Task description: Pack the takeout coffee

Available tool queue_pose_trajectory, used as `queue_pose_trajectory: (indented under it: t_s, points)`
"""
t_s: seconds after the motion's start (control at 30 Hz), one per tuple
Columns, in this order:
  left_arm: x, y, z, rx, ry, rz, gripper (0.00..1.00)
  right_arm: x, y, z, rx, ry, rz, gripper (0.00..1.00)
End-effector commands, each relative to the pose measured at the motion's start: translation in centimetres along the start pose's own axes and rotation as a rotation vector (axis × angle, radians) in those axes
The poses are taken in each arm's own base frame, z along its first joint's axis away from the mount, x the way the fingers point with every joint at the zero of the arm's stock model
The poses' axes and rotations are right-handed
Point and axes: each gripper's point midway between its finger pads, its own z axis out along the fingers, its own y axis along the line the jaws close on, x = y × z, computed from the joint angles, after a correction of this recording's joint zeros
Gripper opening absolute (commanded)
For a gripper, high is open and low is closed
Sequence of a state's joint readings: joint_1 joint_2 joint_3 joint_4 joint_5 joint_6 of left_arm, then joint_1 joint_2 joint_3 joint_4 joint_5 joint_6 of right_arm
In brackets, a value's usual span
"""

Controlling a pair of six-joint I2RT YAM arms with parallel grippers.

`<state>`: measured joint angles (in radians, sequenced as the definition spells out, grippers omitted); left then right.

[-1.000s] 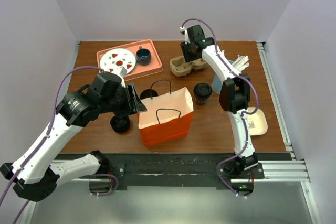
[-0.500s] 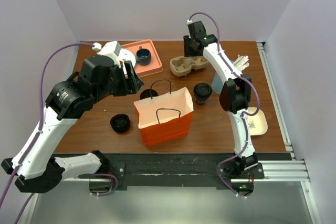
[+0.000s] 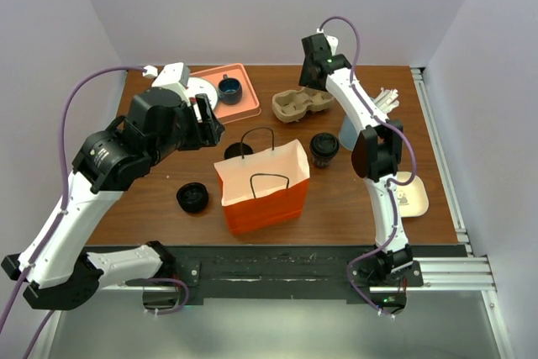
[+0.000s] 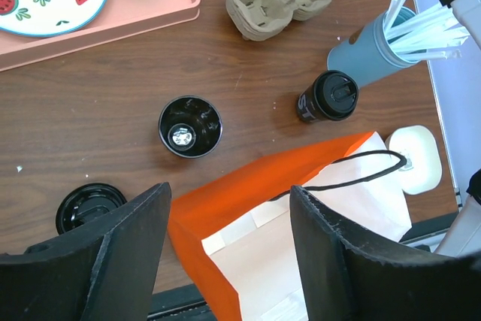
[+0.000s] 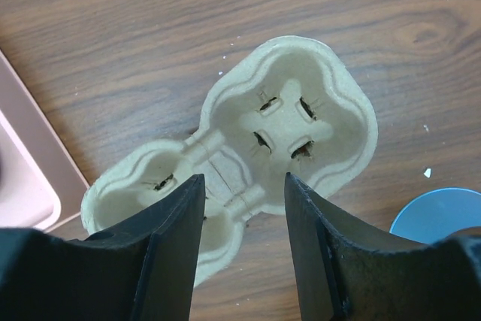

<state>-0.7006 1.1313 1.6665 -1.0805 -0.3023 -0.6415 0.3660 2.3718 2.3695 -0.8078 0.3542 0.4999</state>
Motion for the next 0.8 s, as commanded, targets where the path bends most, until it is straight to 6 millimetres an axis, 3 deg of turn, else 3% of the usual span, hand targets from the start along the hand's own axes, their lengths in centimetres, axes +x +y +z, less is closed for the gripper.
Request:
queue_pose_trajectory:
  t_s: [0.0, 0.2, 0.33, 0.77]
  points:
    - [-0.4, 0.8, -0.6, -0.018, -0.029, 0.014, 0.70, -0.4, -0.2, 0.1, 0.037, -0.027, 0.041, 0.50]
    - [0.7, 1.3, -0.4, -0.025, -0.004, 0.026, 0.70, -0.3, -2.2, -1.4, 0.124, -0.023, 0.093, 0.50]
    - [1.1, 1.3, -0.3, -0.013, -0.003, 0.032, 0.70, 0.4, -3.2, -1.4, 0.182, -0.010, 0.126, 0.50]
    - [1.2, 1.4, -0.3, -0.012, 0.015, 0.066, 0.71, 1.8, -4.1, 0.9, 0.258, -0.020, 0.208, 0.52]
